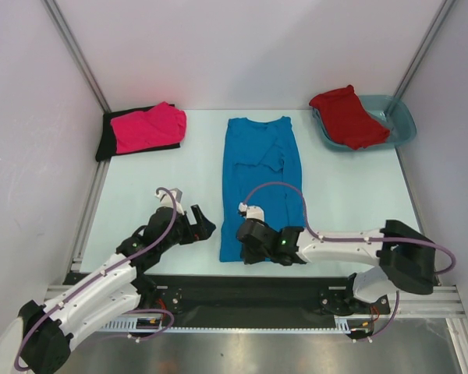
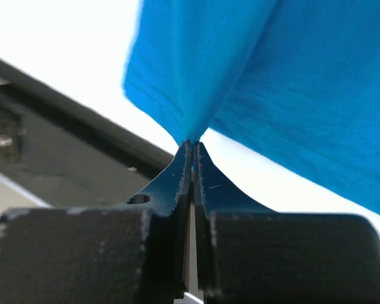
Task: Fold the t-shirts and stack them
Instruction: Fold the tshirt
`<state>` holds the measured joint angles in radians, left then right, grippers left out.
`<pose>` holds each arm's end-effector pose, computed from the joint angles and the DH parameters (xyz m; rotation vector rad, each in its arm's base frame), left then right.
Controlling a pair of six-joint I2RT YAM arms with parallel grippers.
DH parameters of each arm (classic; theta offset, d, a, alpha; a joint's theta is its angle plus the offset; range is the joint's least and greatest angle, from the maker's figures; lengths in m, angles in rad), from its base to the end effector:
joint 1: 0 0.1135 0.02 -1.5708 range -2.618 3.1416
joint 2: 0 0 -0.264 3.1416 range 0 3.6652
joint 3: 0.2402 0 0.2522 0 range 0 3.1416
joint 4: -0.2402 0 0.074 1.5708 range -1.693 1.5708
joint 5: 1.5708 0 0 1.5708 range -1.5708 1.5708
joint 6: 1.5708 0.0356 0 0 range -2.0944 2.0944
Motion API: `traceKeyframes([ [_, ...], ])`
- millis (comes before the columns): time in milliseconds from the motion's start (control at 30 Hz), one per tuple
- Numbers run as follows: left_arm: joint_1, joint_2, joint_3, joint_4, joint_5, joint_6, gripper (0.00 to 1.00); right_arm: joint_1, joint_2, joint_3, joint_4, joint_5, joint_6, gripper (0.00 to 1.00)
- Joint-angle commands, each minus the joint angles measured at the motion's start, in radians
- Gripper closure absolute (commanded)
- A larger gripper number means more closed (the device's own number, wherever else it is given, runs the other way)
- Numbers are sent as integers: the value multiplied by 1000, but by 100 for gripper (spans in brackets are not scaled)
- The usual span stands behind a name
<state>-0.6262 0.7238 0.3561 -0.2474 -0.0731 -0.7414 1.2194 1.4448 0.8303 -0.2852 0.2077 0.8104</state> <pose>0.1326 -0.0927 0.1931 -0.1735 2.2633 -0.6782 0.1065 0.2690 0.1980 -0.4269 2.5148 0.6149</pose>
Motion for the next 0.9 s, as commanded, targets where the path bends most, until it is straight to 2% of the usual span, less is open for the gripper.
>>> traceKeyframes([
  [0,-3,9,0,40,15,4,0,-6,84,1,11,-41,61,100],
  [100,-1,14,1,36,13,4,0,-20,166,44,-29,-57,73,100],
  [200,-3,14,4,30,10,7,0,-6,204,92,-92,-16,65,72],
  [233,-3,12,3,30,6,8,0,-1,197,99,-136,57,68,56],
  [300,-3,11,6,27,1,10,0,0,149,105,-163,126,64,44],
  [333,-3,12,6,28,-4,13,0,-9,129,102,-176,190,56,35],
  [367,-3,15,9,28,-4,16,0,-21,102,99,-177,218,46,32],
  [467,-3,29,24,26,-14,33,0,-124,2,67,-126,243,-29,30],
  [567,-3,58,41,39,-16,53,0,-303,-69,32,-4,150,-144,32],
  [600,-1,71,49,43,-16,57,0,-352,-73,24,41,113,-213,35],
  [633,-1,92,53,57,-17,69,0,-403,-66,12,149,-24,-236,40],
  [667,-3,106,58,66,-20,76,0,-519,-48,15,193,-90,-249,42],
  [700,-1,118,67,74,-27,79,0,-562,-25,18,240,-146,-257,42],
  [733,-3,152,73,85,-30,83,0,-613,53,44,350,-297,-272,45],
  [767,-1,169,81,89,-37,88,0,-691,98,68,386,-376,-267,46],
  [833,-1,227,112,108,-45,102,0,-744,243,128,490,-559,-266,48],
  [867,0,244,119,114,-48,106,0,-773,285,200,503,-595,-260,49],
])
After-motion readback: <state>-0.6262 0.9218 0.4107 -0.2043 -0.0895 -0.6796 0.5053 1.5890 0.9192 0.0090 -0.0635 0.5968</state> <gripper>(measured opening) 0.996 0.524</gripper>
